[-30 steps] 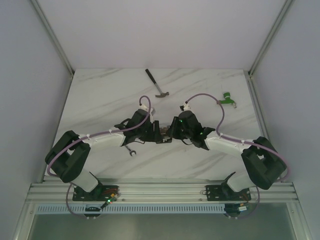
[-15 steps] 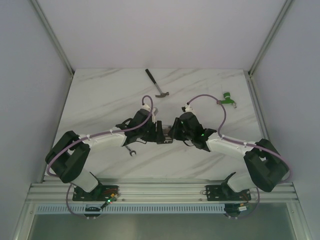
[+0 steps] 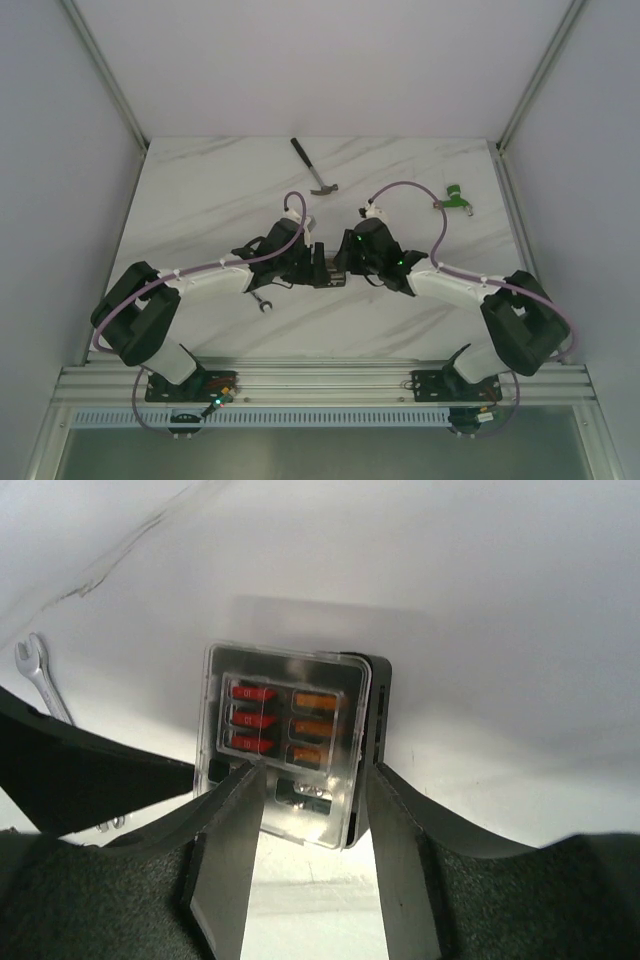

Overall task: Snap on the fuse box
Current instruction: Close the fuse box cover on the fuse box base.

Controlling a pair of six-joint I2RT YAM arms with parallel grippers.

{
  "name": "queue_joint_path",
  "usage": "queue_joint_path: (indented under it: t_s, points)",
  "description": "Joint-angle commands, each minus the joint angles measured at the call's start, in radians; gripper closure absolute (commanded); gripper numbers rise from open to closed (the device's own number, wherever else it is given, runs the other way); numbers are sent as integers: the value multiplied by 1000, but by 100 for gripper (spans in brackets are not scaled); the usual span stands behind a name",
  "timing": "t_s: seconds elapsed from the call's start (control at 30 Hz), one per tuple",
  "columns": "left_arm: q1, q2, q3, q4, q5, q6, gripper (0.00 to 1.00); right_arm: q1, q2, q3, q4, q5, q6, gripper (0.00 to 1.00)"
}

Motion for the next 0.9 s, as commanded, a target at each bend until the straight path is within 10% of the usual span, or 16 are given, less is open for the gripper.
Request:
queue_joint_path:
  t_s: [0.0, 0.87]
  points:
    - [-4, 14, 17, -15, 11, 0, 29, -14, 45, 56, -12, 28, -49, 48]
    - [33, 15, -23, 26, -25, -27, 60, -47, 80, 12, 56, -135, -39, 42]
